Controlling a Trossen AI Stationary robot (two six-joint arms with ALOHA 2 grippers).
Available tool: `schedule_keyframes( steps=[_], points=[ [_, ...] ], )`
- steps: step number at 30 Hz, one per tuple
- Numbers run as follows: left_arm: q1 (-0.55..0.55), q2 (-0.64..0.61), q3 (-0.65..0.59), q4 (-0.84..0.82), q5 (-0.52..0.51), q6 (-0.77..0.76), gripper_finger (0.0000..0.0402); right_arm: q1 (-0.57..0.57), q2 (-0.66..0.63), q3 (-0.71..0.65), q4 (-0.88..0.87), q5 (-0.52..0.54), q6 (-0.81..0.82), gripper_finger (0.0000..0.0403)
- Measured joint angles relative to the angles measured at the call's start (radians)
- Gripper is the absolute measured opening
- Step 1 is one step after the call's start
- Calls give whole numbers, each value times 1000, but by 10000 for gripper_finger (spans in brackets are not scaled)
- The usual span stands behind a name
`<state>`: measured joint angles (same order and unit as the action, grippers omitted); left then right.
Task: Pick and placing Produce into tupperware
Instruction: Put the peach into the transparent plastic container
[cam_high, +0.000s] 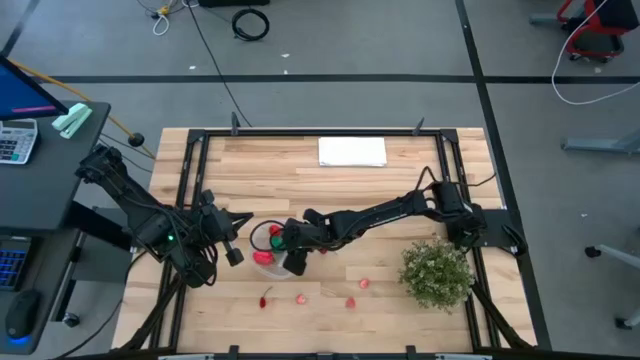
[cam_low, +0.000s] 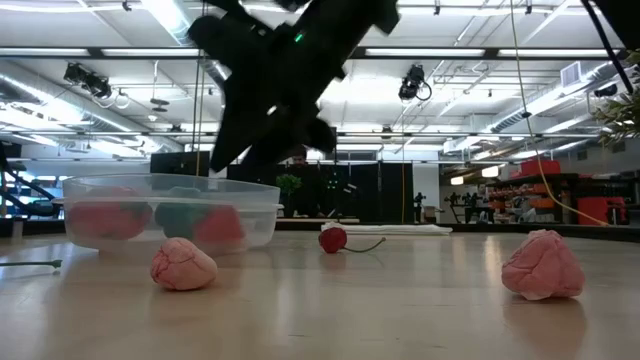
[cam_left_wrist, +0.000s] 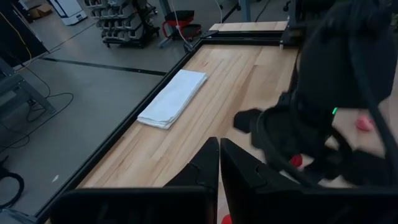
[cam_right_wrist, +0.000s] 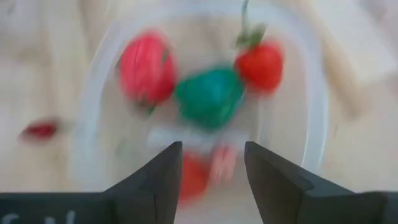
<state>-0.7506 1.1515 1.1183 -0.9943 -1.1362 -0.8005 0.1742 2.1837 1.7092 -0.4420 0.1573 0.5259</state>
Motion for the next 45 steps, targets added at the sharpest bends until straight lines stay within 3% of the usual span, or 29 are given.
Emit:
schedule_keyframes(
  steps=[5, 8, 11, 14, 18, 24, 36, 45],
  points=[
    [0, 0, 0, -5, 1, 0, 16, 52, -104, 0, -233, -246, 112, 176],
    [0, 0, 0, -8, 6, -1, 9, 125, -172, 0, -370, -298, 136, 169],
    [0, 0, 0, -9, 8, -8, 7, 227, -232, 0, -468, -224, 196, 164],
    [0, 0, 0, -12, 8, -27, 13, 342, -260, -3, -550, -65, 300, 162],
    [0, 0, 0, -12, 8, -38, 23, 475, -252, -48, -565, 70, 412, 163],
    [0, 0, 0, -10, 8, -53, 13, 539, -188, -162, -527, 237, 603, 165],
    [0, 0, 0, -5, 8, -44, 23, 453, -182, -416, -292, 216, 685, 165],
    [0, 0, 0, -30, 8, -41, 8, 434, -182, -418, -298, 205, 596, 165]
  ],
)
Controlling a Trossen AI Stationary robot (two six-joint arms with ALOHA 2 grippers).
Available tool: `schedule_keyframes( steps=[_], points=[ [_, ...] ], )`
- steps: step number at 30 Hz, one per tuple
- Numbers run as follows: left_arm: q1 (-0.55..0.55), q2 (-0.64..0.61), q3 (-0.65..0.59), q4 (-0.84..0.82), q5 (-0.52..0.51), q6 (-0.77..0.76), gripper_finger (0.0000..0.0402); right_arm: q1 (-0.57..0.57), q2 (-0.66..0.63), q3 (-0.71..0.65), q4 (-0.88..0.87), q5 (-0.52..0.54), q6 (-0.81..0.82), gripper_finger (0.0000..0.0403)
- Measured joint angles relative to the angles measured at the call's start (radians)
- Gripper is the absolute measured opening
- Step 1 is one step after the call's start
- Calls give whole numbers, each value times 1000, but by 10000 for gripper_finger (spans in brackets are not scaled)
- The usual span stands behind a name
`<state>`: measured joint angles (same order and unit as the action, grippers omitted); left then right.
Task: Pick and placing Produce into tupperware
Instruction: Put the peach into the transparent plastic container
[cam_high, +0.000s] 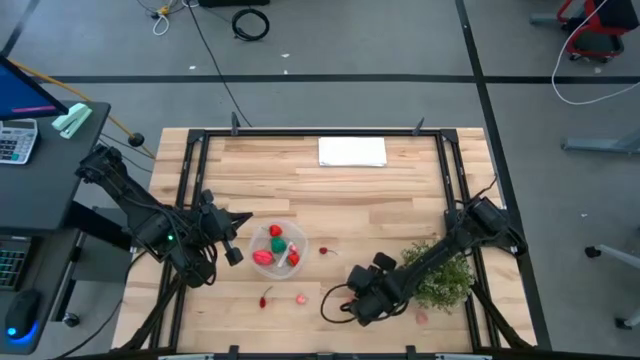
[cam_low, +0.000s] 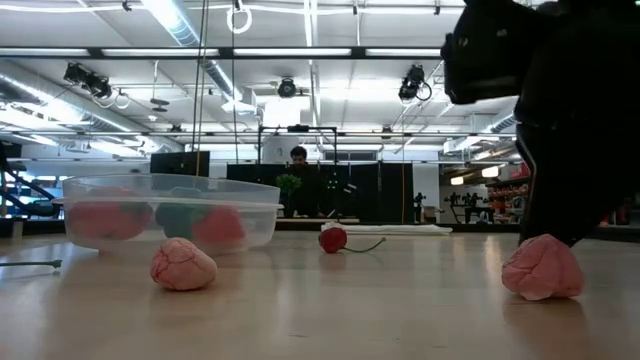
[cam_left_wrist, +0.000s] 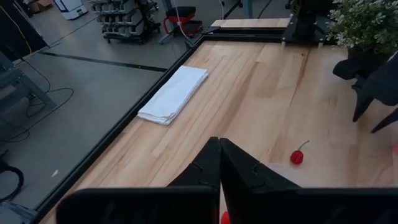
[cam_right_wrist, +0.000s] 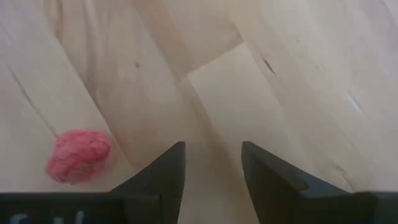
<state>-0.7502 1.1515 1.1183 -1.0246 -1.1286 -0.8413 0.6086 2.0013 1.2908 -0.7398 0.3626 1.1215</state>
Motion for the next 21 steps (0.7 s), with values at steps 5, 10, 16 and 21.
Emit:
schedule_keyframes(
  steps=[5, 10, 16, 21],
  points=[
    [0, 0, 0, 0, 0, -4, 11, -6, -15, 11, 8, 2, -17, 165],
    [0, 0, 0, -1, 0, -4, 23, 3, -14, 11, 67, -39, -22, 164],
    [0, 0, 0, -1, 0, -4, 14, 13, -14, 11, 128, -142, -50, 165],
    [0, 0, 0, -1, 0, -5, 9, 10, -14, 11, 166, -188, -67, 165]
  ],
)
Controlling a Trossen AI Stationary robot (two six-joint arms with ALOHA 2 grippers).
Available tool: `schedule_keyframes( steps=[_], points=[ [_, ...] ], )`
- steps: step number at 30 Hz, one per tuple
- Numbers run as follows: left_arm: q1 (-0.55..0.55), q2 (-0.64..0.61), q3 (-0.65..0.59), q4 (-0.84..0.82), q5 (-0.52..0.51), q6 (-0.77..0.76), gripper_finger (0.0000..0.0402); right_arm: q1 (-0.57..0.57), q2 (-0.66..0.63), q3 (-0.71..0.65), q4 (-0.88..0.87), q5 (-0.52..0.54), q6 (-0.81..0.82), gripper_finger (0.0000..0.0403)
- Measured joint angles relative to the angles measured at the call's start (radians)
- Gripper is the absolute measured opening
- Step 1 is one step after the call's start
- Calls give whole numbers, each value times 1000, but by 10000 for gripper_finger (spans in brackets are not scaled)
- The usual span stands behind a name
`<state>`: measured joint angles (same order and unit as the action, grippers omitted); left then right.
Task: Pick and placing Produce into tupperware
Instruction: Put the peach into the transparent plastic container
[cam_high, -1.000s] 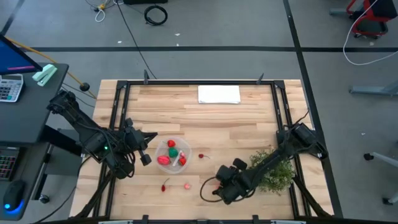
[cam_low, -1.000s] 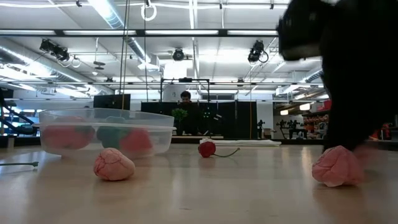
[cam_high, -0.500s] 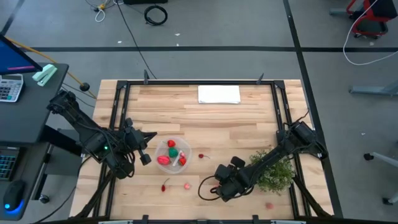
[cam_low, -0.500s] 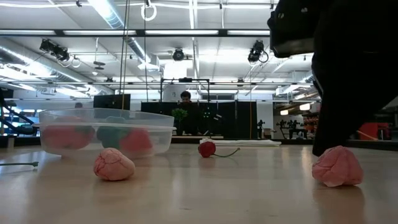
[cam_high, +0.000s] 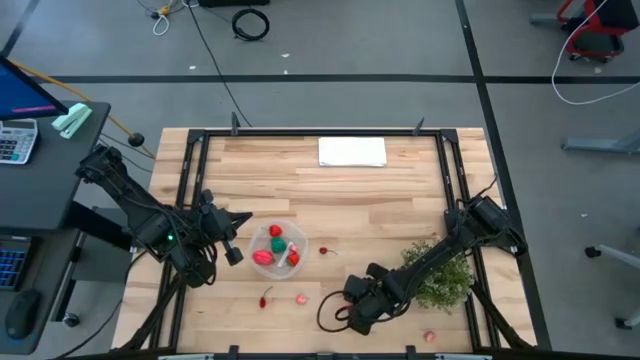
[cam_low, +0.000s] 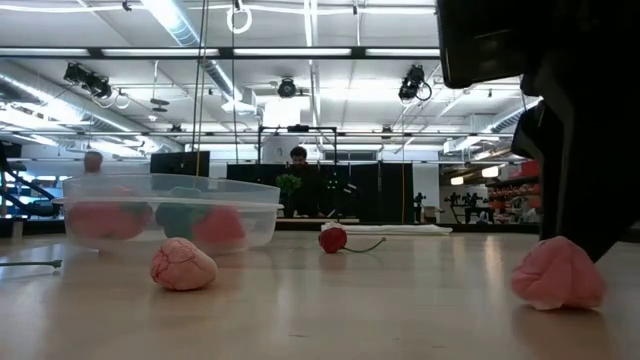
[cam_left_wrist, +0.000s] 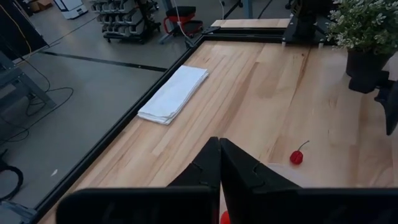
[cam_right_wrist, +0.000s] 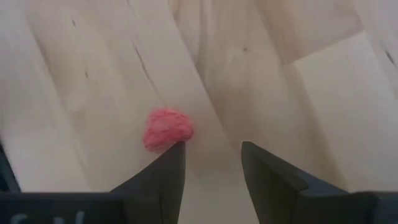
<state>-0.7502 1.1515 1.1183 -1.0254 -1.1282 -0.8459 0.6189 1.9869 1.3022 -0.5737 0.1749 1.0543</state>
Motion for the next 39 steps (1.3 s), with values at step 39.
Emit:
schedule_keyframes(
  steps=[39],
  points=[
    [0, 0, 0, 1, 0, 0, 9, 10, 0, 0, 212, 75, -9, 164]
  ],
)
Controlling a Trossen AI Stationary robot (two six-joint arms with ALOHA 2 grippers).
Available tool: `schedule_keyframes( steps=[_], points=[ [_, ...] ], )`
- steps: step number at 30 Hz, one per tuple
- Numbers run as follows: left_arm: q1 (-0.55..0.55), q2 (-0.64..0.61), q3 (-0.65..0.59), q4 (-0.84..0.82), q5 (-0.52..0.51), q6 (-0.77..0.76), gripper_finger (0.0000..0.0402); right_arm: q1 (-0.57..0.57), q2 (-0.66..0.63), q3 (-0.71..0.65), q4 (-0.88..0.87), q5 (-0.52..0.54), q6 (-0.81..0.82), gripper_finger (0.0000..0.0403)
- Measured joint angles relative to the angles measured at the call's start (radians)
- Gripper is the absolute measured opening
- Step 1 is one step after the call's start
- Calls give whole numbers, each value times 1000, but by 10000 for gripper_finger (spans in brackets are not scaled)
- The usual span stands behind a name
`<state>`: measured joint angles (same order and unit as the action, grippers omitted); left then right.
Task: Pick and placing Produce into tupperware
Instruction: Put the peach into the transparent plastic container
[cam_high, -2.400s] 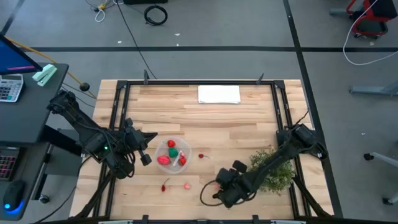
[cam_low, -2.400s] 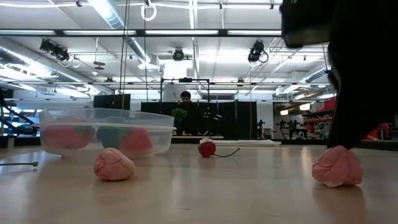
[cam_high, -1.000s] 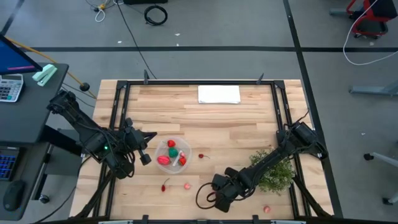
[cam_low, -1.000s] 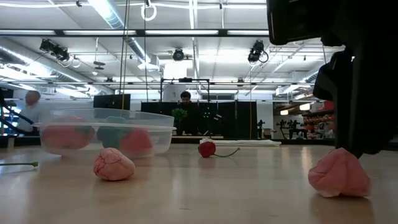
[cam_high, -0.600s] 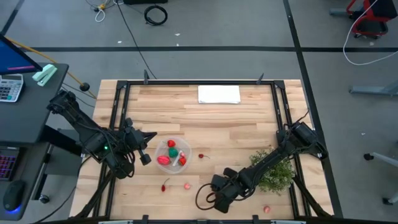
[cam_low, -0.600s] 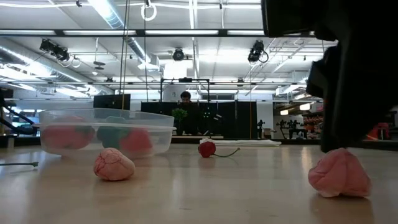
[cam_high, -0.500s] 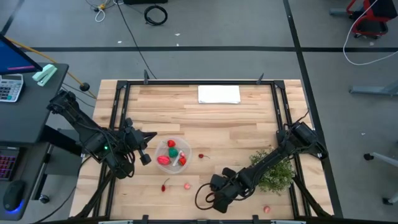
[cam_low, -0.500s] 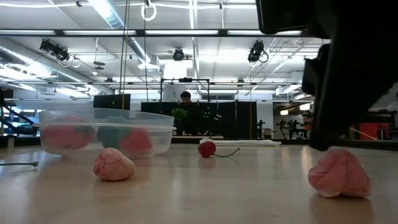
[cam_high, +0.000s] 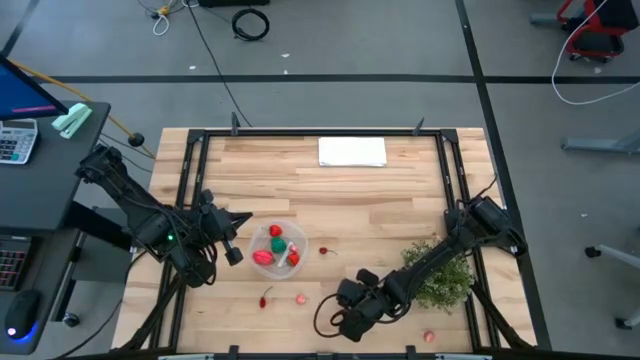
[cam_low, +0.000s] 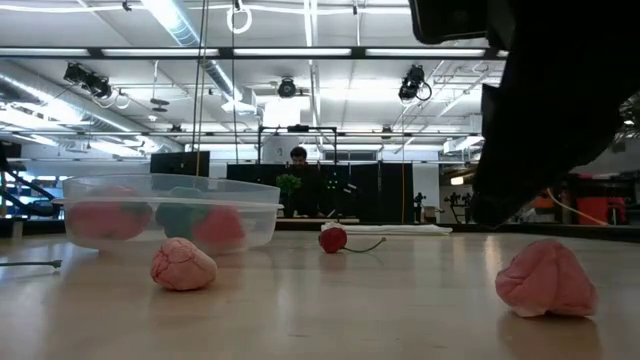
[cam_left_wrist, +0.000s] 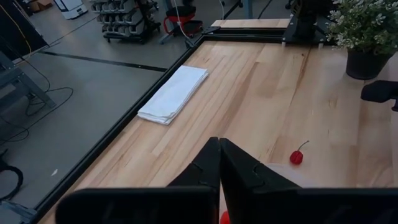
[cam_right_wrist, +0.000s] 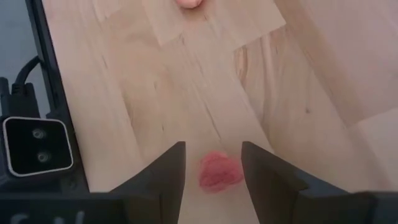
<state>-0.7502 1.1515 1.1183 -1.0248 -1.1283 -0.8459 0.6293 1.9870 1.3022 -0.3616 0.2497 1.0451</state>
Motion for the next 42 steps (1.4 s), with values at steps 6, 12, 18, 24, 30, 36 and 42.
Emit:
schedule_keyframes(
  steps=[6, 12, 18, 24, 30, 36, 42],
  points=[
    [0, 0, 0, 0, 0, 0, 21, 31, 0, 0, 0, 36, 10, 165],
    [0, 0, 0, 0, 0, -2, 15, 44, 10, 0, 5, 83, 8, 165],
    [0, 0, 0, 0, 0, -7, 7, 43, 13, 0, 2, 106, 8, 165],
    [0, 0, 0, 0, 0, -7, 18, 43, 66, 0, 20, 90, 10, 165],
    [0, 0, 0, 0, 0, -6, 20, 47, 78, 0, 15, 89, 10, 165],
    [0, 0, 0, -1, 0, -5, 9, 55, 80, 0, 10, 92, 41, 164],
    [0, 0, 0, -2, 0, -5, 18, 60, 80, 0, 9, 101, 63, 134]
  ],
)
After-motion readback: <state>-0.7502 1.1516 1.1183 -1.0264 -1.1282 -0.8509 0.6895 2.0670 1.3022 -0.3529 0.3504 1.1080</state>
